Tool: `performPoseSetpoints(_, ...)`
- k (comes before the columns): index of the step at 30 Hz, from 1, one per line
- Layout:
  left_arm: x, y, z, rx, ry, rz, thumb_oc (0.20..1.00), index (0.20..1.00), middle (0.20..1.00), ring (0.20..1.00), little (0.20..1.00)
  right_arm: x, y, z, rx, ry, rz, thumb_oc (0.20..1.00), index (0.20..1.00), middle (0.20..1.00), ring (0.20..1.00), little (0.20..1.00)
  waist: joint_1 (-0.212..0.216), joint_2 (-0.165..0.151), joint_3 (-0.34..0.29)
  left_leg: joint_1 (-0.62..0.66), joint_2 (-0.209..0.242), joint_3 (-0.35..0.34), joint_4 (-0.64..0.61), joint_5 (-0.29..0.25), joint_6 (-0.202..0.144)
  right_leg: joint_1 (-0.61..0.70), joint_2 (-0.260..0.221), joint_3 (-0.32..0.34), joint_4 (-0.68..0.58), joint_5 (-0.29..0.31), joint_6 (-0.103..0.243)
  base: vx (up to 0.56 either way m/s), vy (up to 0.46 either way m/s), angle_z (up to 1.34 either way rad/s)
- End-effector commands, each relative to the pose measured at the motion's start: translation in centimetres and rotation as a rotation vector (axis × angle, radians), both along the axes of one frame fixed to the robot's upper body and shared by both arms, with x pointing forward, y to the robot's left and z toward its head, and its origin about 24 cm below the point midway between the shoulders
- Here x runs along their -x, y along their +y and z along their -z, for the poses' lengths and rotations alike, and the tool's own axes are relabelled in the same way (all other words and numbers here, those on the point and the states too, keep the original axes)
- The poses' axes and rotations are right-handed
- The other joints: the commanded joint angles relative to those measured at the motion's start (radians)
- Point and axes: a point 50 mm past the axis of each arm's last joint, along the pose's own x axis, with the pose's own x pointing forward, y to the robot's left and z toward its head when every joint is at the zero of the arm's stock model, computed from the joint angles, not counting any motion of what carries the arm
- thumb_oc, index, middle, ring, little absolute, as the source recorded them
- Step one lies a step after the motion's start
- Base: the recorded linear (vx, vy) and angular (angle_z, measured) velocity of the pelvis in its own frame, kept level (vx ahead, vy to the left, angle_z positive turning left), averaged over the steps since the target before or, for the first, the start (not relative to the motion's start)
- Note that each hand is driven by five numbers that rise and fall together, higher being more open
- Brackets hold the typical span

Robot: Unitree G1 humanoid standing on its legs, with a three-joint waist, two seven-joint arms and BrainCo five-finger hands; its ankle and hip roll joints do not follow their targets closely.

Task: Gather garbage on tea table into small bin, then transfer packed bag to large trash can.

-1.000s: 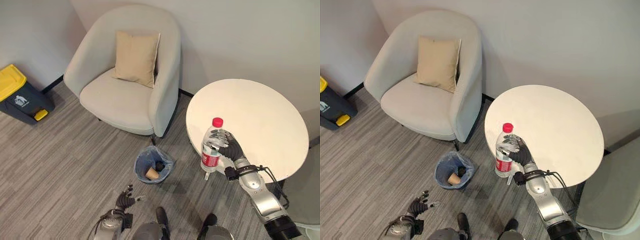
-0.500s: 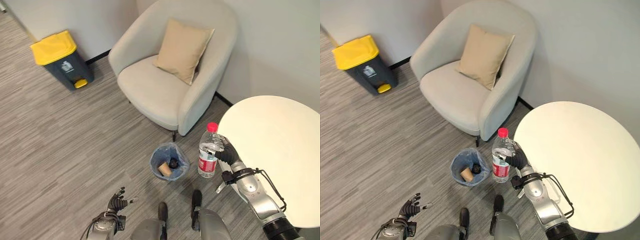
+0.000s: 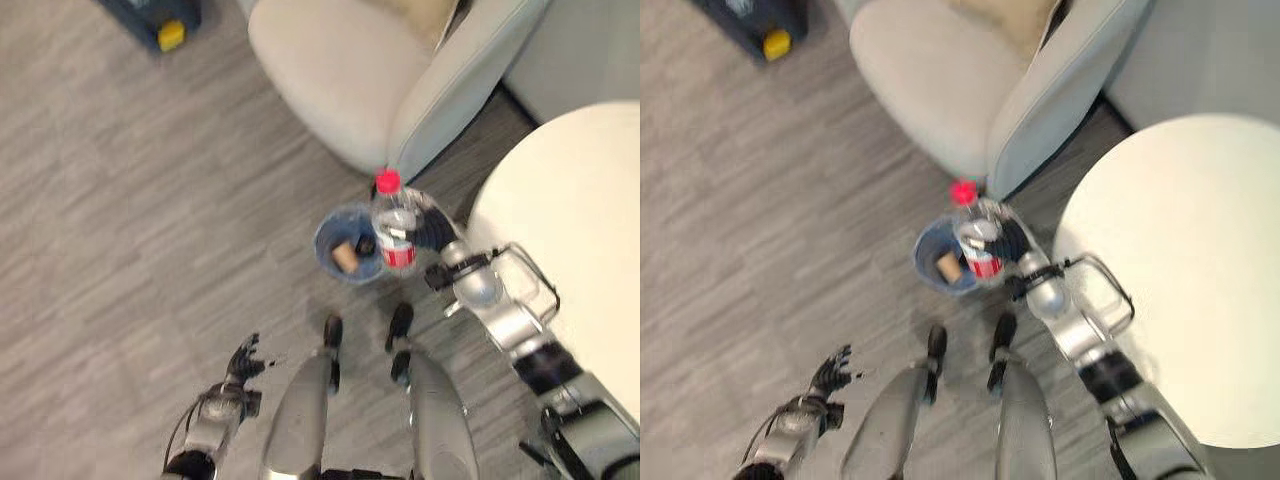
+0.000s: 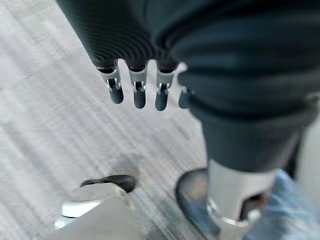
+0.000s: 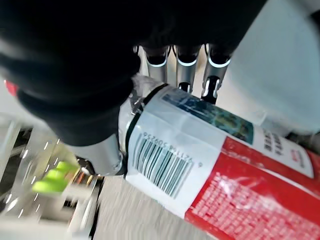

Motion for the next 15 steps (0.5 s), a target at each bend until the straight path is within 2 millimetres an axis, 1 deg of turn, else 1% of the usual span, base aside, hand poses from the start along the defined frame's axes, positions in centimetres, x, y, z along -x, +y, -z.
performPoseSetpoints(1,2.1,2.1,0.6,-0.020,0.018,-0.087,1.000,1.000,1.000,1.000,1.000,1.3,1.3,-0.3,-0.068,-0.086,-0.029,0.200,0.200,0.200,0.200,0.200,-0.018,-0.012,-0.115,-0.094,-0.026,0.064,0.096,-0.056,0.016,-0.014,-0.037,0.038,0.096,-0.193,0.084,-0.13,0.020,0.19)
performPoseSetpoints(6,0.0,1.8,-0.9,-0.008,-0.058,-0.088,1.000,1.000,1.000,1.000,1.000,-0.8,1.4,-2.6,-0.072,-0.162,0.049,0.200,0.200,0.200,0.200,0.200,-0.009,-0.001,-0.087,-0.300,-0.028,0.065,0.239,-0.076,0.029,-0.219,-0.064,0.054,0.263,-0.236,0.063,-0.09,0.044,0.15)
performPoseSetpoints(7,-0.8,1.6,-1.5,-0.007,-0.090,-0.075,1.000,1.000,1.000,1.000,1.000,-1.4,1.6,-4.0,-0.062,-0.212,0.068,0.200,0.200,0.200,0.200,0.200,-0.004,0.001,-0.078,-0.382,-0.032,0.068,0.283,-0.086,0.038,-0.307,-0.073,0.066,0.320,-0.249,0.061,-0.07,0.055,0.16)
performPoseSetpoints(9,-1.5,1.5,-2.3,-0.009,-0.123,-0.064,1.000,1.000,1.000,1.000,1.000,-2.1,1.8,-5.1,-0.052,-0.238,0.089,0.200,0.200,0.200,0.200,0.200,0.002,0.003,-0.066,-0.456,-0.037,0.067,0.321,-0.088,0.045,-0.377,-0.082,0.076,0.359,-0.256,0.059,-0.04,0.054,0.16)
performPoseSetpoints(10,-2.3,1.3,-3.0,-0.006,-0.157,-0.049,1.000,1.000,1.000,1.000,1.000,-3.3,1.7,-6.2,-0.048,-0.246,0.128,0.200,0.200,0.200,0.200,0.200,0.013,0.008,-0.066,-0.538,-0.052,0.063,0.350,-0.088,0.053,-0.457,-0.096,0.091,0.397,-0.263,0.053,0.00,0.044,0.15)
performPoseSetpoints(11,-2.4,1.3,-3.1,-0.006,-0.160,-0.050,1.000,1.000,1.000,1.000,1.000,-3.4,1.8,-6.3,-0.049,-0.248,0.127,0.200,0.200,0.200,0.200,0.200,0.012,0.007,-0.069,-0.547,-0.053,0.064,0.354,-0.089,0.053,-0.467,-0.098,0.092,0.402,-0.265,0.053,0.02,0.041,0.20)
performPoseSetpoints(13,-3.0,1.0,-3.8,-0.008,-0.190,-0.026,1.000,1.000,1.000,1.000,1.000,-4.3,1.3,-7.2,-0.032,-0.255,0.169,0.200,0.200,0.200,0.200,0.200,0.021,0.015,-0.066,-0.604,-0.064,0.057,0.377,-0.088,0.056,-0.523,-0.116,0.103,0.438,-0.276,0.049,0.06,0.046,0.41)
performPoseSetpoints(14,-3.8,0.6,-4.7,-0.010,-0.227,0.011,1.000,1.000,1.000,1.000,1.000,-5.9,-0.1,-9.5,-0.002,-0.271,0.266,0.200,0.200,0.200,0.200,0.200,0.041,0.028,-0.084,-0.688,-0.093,0.050,0.392,-0.082,0.062,-0.608,-0.145,0.118,0.483,-0.294,0.039,0.11,0.052,0.66)
performPoseSetpoints(15,-4.0,0.4,-4.8,-0.008,-0.232,0.021,1.000,1.000,1.000,1.000,1.000,-6.3,-0.9,-10.0,0.019,-0.277,0.303,0.200,0.200,0.200,0.200,0.200,0.048,0.033,-0.089,-0.710,-0.102,0.047,0.388,-0.076,0.060,-0.633,-0.155,0.121,0.494,-0.299,0.040,0.10,0.041,0.70)
